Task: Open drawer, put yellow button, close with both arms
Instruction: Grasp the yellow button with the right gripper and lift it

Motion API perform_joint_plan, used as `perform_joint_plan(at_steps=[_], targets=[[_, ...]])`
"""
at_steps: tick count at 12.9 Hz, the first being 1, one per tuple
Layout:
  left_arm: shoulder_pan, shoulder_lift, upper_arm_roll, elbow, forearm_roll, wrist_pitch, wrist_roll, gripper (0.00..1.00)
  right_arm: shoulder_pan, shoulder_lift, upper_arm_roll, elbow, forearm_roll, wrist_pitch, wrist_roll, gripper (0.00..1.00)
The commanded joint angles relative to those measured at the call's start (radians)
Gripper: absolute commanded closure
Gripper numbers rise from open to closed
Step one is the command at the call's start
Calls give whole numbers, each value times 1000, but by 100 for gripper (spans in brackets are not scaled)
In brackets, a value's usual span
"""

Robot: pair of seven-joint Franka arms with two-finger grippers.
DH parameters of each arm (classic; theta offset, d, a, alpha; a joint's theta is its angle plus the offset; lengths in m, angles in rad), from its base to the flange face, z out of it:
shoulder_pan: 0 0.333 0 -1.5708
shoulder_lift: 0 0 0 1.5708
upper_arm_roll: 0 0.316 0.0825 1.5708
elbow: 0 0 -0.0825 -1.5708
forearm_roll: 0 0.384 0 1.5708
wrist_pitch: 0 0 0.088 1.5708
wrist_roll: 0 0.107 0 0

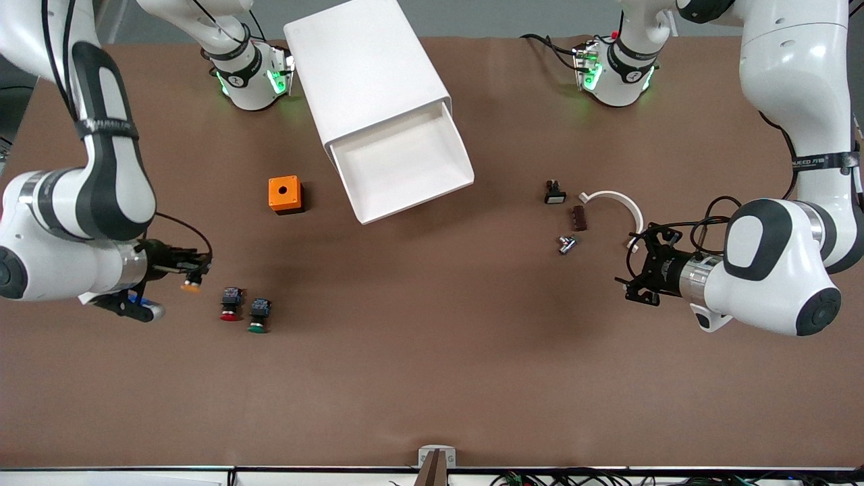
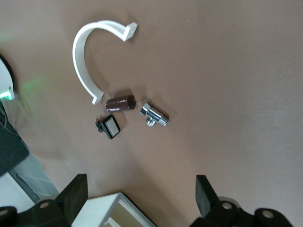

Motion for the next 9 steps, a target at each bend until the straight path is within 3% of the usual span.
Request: perform_joint_plan(at_steps=[1,6,9], targets=[[-13,-29,1,-9,43,-8,71,0,81,-88,-6,-27,30,-75,231,99],[1,-74,4,-17,53,-9,375,0,284,-166,-6,-34,94,-132,707,99],[-5,-80,-2,-17,97,-11,443,0,407,-191,-7,-31,105,-104,952,99]])
